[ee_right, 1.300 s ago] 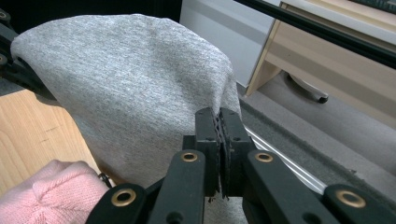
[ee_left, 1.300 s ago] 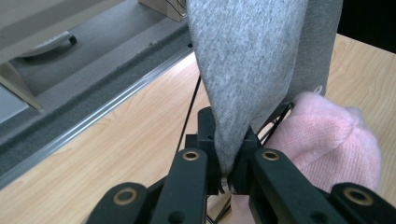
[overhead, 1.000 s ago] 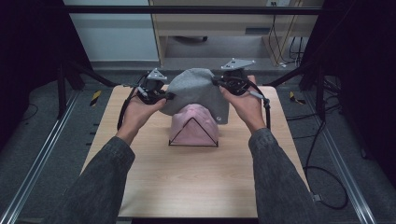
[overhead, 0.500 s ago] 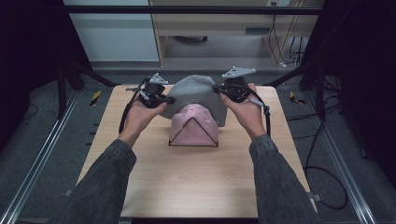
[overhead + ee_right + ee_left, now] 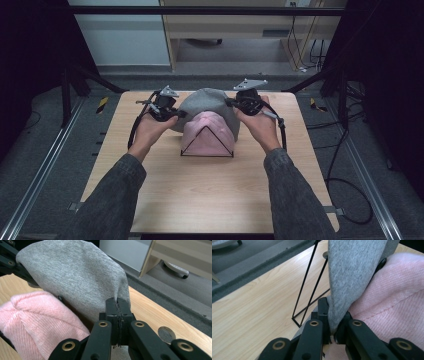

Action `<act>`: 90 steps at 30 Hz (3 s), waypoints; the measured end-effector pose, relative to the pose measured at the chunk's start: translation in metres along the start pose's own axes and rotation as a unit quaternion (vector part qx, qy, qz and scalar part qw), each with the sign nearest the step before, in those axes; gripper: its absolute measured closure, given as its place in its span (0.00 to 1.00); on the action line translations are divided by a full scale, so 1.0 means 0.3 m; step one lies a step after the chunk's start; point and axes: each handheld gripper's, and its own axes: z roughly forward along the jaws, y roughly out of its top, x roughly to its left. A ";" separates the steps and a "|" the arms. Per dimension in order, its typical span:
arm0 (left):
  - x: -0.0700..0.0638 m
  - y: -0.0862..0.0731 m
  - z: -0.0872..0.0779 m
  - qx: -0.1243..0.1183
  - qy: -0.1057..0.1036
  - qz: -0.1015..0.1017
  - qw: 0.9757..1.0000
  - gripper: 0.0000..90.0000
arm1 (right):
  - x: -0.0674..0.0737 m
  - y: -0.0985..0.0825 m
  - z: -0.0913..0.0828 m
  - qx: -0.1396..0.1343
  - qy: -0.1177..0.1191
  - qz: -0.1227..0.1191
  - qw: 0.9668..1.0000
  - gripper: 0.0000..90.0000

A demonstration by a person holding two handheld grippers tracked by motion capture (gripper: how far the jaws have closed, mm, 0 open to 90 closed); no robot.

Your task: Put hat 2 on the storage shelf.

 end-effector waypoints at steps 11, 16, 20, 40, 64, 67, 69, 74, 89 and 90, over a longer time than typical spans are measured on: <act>-0.004 -0.024 0.025 0.001 -0.005 -0.007 1.000 0.95 | 0.002 -0.021 0.008 0.004 0.003 0.003 1.000 1.00; -0.005 -0.028 0.027 0.000 -0.007 -0.009 1.000 0.95 | 0.003 -0.024 0.006 0.003 0.002 0.004 1.000 1.00; -0.008 -0.031 0.031 -0.004 -0.007 -0.014 1.000 0.95 | 0.005 -0.024 0.001 0.002 0.002 0.002 1.000 1.00; 0.018 -0.082 0.062 0.002 0.003 -0.036 0.999 0.94 | 0.038 -0.075 0.006 0.010 0.015 0.003 1.000 1.00; 0.023 -0.134 0.110 0.018 -0.001 -0.048 0.999 0.92 | 0.046 -0.130 0.048 0.036 0.021 0.017 0.999 1.00; 0.019 -0.144 0.114 0.014 0.001 -0.050 0.999 0.90 | 0.044 -0.134 0.048 0.038 0.014 0.017 0.999 0.98; 0.018 -0.148 0.115 0.015 0.003 -0.051 0.999 0.87 | 0.041 -0.137 0.048 0.039 0.012 0.018 0.999 0.95; 0.016 -0.151 0.108 0.010 0.009 -0.058 0.998 0.81 | 0.038 -0.143 0.038 0.035 0.007 0.019 0.999 0.92; -0.006 -0.165 -0.002 0.000 0.034 -0.045 0.998 0.61 | 0.029 -0.166 -0.045 0.028 -0.001 0.022 0.999 0.85; -0.008 -0.166 -0.010 0.000 0.034 -0.043 0.999 0.59 | 0.029 -0.168 -0.051 0.026 0.000 0.024 0.999 0.85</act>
